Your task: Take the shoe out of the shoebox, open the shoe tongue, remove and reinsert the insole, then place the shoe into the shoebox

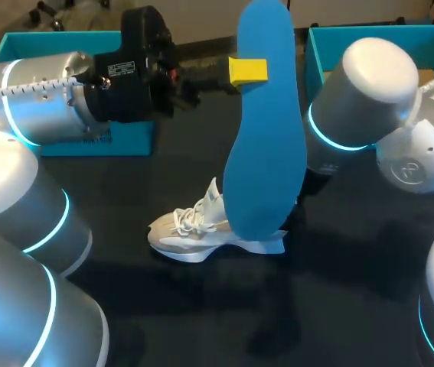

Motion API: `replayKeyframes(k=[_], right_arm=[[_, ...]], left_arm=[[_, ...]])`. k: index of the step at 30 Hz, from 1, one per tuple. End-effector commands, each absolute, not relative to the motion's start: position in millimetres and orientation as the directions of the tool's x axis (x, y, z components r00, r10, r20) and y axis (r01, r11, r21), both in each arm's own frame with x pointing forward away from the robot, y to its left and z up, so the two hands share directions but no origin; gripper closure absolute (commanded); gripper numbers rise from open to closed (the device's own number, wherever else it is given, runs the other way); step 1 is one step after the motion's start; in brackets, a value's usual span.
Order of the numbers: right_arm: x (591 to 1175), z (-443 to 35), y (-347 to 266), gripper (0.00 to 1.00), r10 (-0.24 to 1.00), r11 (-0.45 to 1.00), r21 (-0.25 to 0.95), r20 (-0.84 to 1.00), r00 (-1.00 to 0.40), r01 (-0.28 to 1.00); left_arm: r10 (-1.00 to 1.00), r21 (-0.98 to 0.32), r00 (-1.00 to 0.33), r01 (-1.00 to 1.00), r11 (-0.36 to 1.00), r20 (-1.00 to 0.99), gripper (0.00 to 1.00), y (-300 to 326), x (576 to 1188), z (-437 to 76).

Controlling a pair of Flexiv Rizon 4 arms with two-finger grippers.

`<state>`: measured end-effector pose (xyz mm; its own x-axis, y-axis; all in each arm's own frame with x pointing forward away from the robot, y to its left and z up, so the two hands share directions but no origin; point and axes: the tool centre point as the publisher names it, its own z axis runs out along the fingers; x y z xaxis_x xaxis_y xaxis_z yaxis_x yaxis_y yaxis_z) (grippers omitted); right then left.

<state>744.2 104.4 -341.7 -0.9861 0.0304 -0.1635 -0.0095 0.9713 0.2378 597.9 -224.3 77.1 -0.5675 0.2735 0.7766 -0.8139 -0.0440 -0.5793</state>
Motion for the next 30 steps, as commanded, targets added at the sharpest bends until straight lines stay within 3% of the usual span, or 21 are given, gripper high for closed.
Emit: replayKeyframes(k=[1,18,30], right_arm=[[748,-342,108,0.00,0.024,0.979,0.205,-0.164,-0.986,-0.010],[737,-347,112,0.00,-0.058,0.976,0.198,-0.151,-0.987,-0.087],[737,-347,112,0.00,-0.044,0.982,0.178,-0.143,-0.989,-0.069]], left_arm=[[0.270,-0.576,-0.569,-0.815,-0.059,0.777,1.00,-227,591,79],[0.270,-0.576,-0.569,-0.815,-0.059,0.777,1.00,-227,591,79],[0.270,-0.576,-0.569,-0.815,-0.059,0.777,1.00,-227,591,79]])
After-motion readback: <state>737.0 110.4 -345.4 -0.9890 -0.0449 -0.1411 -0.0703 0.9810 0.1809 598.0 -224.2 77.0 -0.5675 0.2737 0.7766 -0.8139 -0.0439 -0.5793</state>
